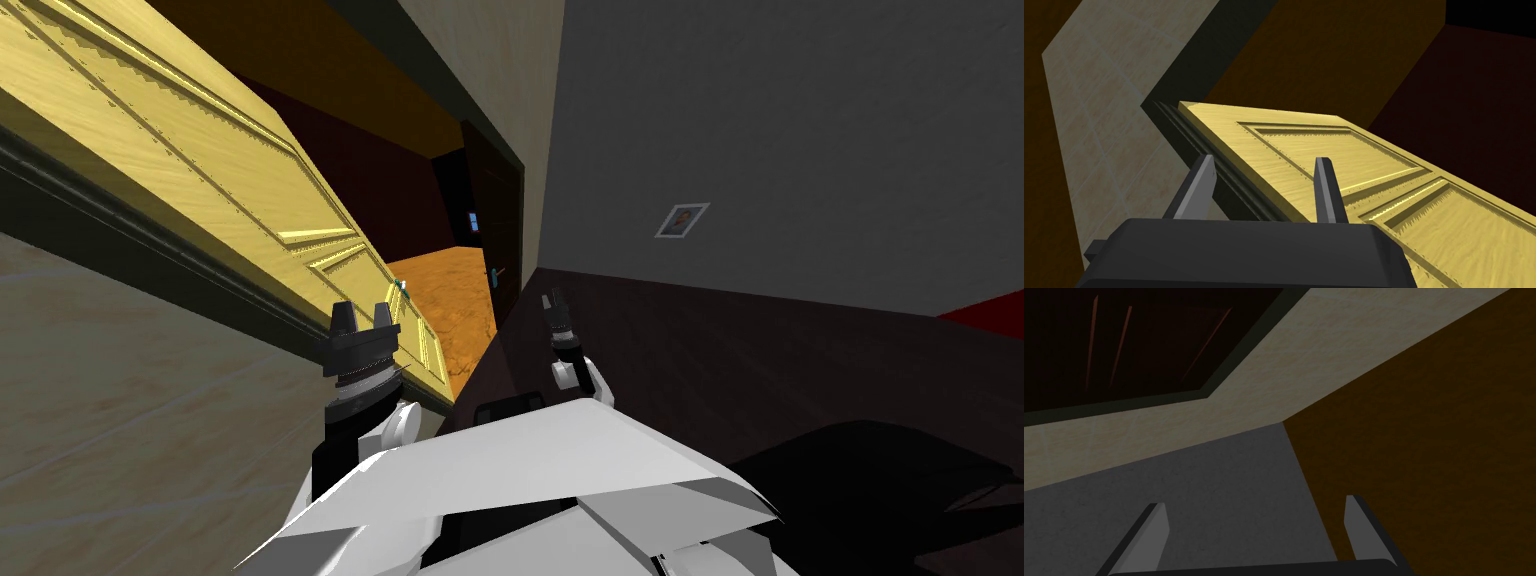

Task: Push the door open

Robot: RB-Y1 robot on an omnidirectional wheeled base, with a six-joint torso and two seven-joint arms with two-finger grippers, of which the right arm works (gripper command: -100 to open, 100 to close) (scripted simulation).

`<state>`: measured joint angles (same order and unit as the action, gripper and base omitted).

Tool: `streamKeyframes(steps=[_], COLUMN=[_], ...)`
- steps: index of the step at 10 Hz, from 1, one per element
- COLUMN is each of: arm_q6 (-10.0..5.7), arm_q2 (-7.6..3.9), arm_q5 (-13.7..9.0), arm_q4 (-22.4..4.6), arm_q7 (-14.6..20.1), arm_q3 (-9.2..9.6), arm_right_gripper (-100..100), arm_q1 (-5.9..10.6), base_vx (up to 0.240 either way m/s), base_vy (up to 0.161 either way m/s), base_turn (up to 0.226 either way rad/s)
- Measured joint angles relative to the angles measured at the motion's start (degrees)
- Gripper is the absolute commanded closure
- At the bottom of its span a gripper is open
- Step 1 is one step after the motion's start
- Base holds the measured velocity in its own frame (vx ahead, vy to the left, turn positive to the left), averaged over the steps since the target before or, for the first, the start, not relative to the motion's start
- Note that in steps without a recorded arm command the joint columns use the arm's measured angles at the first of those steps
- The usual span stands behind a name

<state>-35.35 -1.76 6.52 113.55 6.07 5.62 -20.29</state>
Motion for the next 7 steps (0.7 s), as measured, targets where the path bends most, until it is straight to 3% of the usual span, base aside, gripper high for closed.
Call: streamKeyframes(steps=[7], arm_q6=[0.27], arm_q2=[-1.55], arm_q5=[-0.04], arm_q4=[-8.0], arm_q7=[1.14], arm_q3=[1.22], arm_right_gripper=[-100], arm_q1=[5.24], base_vx=[0.087], base_vy=[-0.066], base_turn=[0.061])
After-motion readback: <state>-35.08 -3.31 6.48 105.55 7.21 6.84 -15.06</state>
